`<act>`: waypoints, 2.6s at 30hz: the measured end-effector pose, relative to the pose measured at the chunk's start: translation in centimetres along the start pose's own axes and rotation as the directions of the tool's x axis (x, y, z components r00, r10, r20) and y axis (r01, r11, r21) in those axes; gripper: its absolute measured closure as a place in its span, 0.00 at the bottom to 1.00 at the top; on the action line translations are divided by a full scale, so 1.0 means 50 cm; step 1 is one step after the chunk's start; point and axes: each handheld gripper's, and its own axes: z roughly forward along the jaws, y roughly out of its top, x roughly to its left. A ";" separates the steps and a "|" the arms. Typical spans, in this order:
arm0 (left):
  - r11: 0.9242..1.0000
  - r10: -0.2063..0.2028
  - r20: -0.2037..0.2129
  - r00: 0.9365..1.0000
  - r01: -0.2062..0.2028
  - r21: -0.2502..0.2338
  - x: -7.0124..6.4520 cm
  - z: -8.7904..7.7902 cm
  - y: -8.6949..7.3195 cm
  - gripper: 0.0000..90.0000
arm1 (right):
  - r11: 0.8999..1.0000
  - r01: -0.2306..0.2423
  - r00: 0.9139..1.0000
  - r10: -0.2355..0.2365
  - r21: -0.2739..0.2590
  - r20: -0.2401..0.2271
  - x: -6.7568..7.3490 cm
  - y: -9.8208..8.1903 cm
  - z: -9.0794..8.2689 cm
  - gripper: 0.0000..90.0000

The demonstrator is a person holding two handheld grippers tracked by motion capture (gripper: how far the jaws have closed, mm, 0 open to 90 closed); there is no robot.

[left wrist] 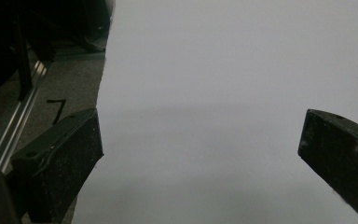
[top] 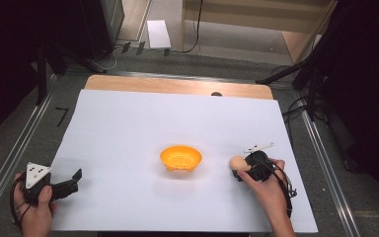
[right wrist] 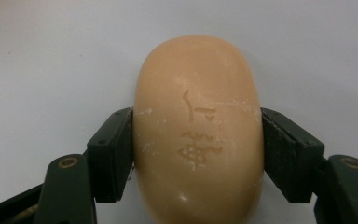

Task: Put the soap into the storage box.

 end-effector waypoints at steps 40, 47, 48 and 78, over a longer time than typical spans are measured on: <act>1.000 0.005 0.000 1.000 -0.005 0.010 0.000 0.000 0.001 0.00 | 0.971 0.227 0.967 -0.235 -0.077 -0.104 -0.012 0.053 -0.063 0.37; 1.000 0.004 0.001 1.000 -0.004 0.009 0.000 0.001 0.001 0.00 | 0.951 0.285 0.949 -0.298 -0.116 -0.108 -0.003 0.082 -0.073 0.37; 1.000 0.004 0.000 1.000 -0.004 0.009 0.000 0.001 0.001 0.00 | 0.947 0.297 0.944 -0.310 -0.120 -0.115 -0.002 0.086 -0.073 0.37; 1.000 0.004 0.003 1.000 -0.004 0.009 0.001 0.001 0.001 0.00 | 0.858 0.491 0.840 -0.512 -0.152 -0.180 0.076 0.182 -0.058 0.37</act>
